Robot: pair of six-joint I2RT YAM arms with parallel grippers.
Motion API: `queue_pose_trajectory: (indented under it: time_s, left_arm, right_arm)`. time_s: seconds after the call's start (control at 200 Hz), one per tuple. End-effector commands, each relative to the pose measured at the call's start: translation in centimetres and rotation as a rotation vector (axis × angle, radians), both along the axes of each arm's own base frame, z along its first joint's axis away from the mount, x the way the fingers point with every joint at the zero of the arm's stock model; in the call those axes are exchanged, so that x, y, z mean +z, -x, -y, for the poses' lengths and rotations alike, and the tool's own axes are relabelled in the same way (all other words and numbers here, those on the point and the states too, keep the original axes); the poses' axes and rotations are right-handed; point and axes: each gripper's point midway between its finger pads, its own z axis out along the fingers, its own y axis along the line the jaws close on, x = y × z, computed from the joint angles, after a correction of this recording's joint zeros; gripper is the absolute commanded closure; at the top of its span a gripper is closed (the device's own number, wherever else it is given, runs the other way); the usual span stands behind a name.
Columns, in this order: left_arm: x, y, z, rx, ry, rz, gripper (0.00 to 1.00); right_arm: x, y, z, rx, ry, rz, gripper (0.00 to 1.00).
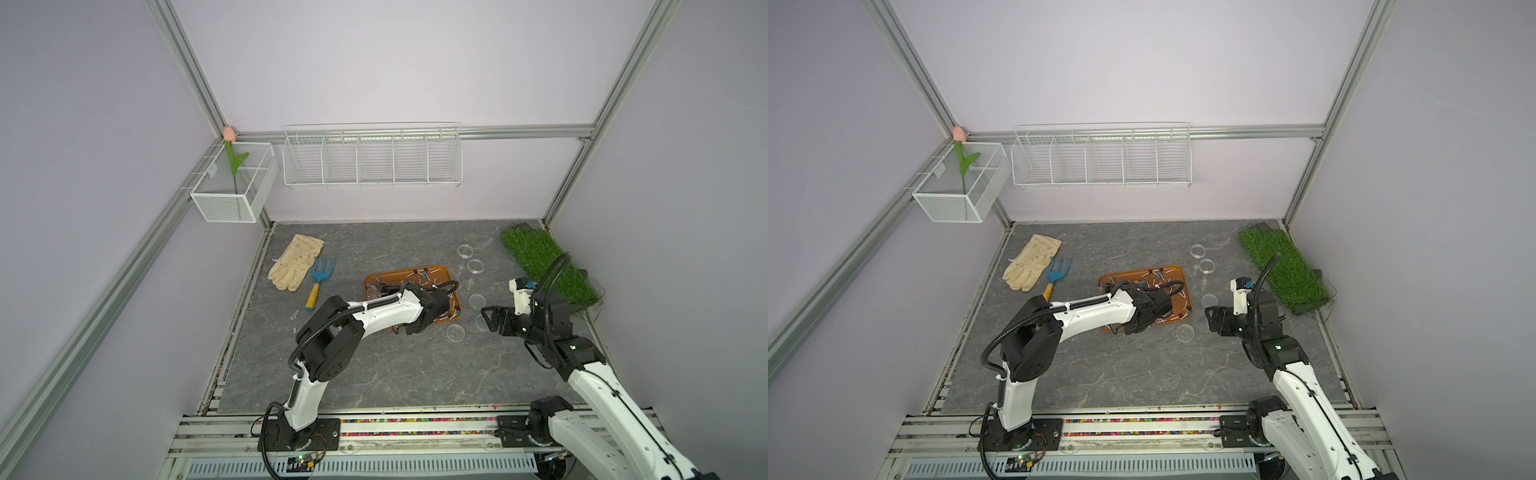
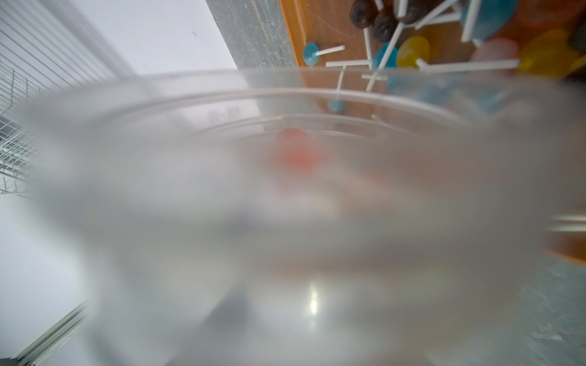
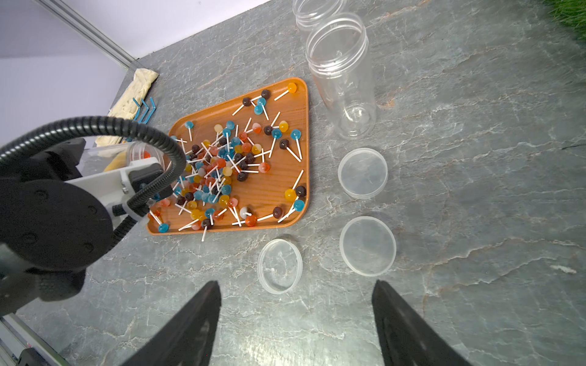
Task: Pour the candies out of the jar
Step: 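Pour the candies out of the jar onto the tray.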
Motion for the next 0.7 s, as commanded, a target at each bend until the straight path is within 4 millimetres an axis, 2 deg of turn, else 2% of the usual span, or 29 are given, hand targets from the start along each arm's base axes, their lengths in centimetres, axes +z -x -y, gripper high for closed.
queue_pose_trajectory:
  time_s: [0.0,0.07,0.18,0.3,0.34,0.425,0.46,0.5,0.54,0.62,0.66,0.695]
  left_arm:
    - [1.5,-0.2,-0.4,-0.001,-0.023,0.042,0.48]
    - [0.9,0.0,-0.6,0.002,-0.040,0.022,0.48]
    - [-1.2,0.9,-1.0,0.047,-0.011,-0.074,0.48]
    - [-3.8,2.6,-1.3,0.207,0.153,-0.275,0.47]
    - [-3.7,2.5,-1.4,0.205,0.133,-0.266,0.48]
    - [-2.1,0.9,-1.6,0.097,-0.083,-0.083,0.48]
    - [-1.9,0.6,-1.5,0.069,-0.121,-0.047,0.48]
    - [-2.2,0.7,-1.3,0.081,-0.079,-0.061,0.48]
    - [-2.7,1.2,-0.8,0.126,0.039,-0.126,0.48]
    - [-4.4,3.5,0.7,0.234,0.319,-0.361,0.46]
    - [-4.2,3.2,0.5,0.224,0.304,-0.346,0.47]
    - [-3.1,2.3,-0.5,0.187,0.170,-0.258,0.49]
  right_arm:
    - [1.4,-0.1,-0.2,0.010,-0.017,0.020,0.22]
    - [1.5,-0.1,-0.3,0.014,-0.020,0.028,0.22]
    - [1.5,0.0,-0.4,0.017,-0.032,0.040,0.22]
    - [1.2,0.3,-0.5,0.021,-0.045,0.044,0.22]
    - [1.0,0.4,-0.5,0.023,-0.046,0.042,0.22]
    - [0.6,0.6,-0.4,0.018,-0.041,0.039,0.22]
    - [0.5,0.6,-0.4,0.018,-0.040,0.039,0.22]
    - [0.4,0.6,-0.4,0.018,-0.043,0.039,0.22]
    - [0.3,0.6,-0.5,0.021,-0.047,0.038,0.22]
    - [0.3,0.6,-0.5,0.022,-0.053,0.037,0.22]
    - [0.3,0.7,-0.5,0.021,-0.053,0.038,0.22]
    - [0.2,0.7,-0.5,0.020,-0.051,0.037,0.22]
